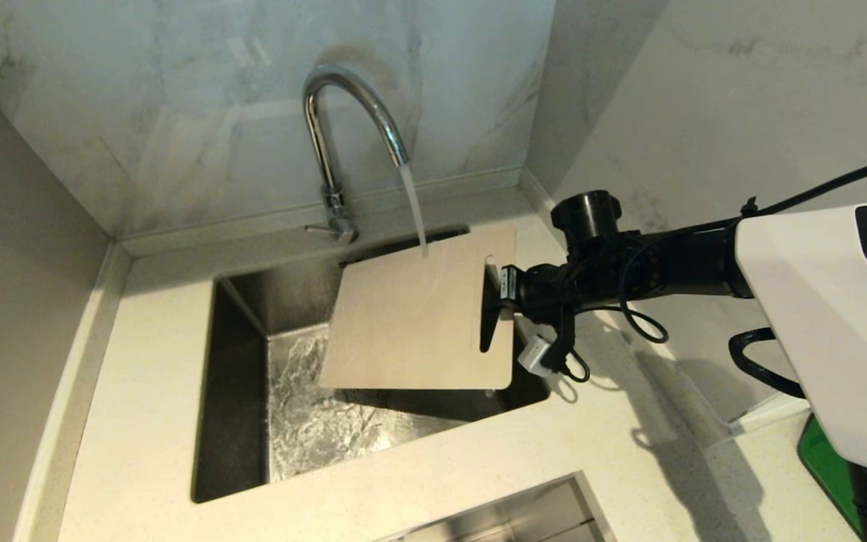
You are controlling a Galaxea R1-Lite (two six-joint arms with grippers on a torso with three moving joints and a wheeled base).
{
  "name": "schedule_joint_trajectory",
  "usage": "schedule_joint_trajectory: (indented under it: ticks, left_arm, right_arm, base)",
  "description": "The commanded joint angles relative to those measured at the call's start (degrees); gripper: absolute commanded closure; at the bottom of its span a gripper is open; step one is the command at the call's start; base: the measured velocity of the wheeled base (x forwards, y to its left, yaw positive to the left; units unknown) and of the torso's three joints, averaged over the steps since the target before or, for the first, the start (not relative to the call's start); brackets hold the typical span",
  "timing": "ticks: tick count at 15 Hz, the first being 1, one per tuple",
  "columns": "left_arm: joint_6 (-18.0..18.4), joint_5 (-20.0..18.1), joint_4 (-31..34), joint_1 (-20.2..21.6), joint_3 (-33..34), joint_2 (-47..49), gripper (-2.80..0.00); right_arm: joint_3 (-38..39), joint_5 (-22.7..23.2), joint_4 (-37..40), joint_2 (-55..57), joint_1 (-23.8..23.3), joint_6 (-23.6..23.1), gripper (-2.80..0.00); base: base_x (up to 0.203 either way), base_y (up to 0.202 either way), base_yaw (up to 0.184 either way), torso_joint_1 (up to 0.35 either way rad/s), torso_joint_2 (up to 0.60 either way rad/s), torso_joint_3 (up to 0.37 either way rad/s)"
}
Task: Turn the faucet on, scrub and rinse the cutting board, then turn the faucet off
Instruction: Scrub the cutting board underwater
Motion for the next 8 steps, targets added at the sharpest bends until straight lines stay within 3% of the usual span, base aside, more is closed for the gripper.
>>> schedule_joint_trajectory:
  ticks: [1,8]
  left_arm:
    - [0.0,0.0,0.0,0.0,0.1,0.0,0.00]
    - [0.0,0.0,0.0,0.0,0.1,0.0,0.00]
  right_arm:
    - [-0.2,0.2,0.1,0.2,0.1,-0.9,0.00]
    - [1.1,0.2,3.3,-4.1,0.4,-0.8,0.00]
  base:
    - [0.000,0.000,0.000,0.000,0.00,0.000]
    - [0.000,0.000,0.000,0.000,0.00,0.000]
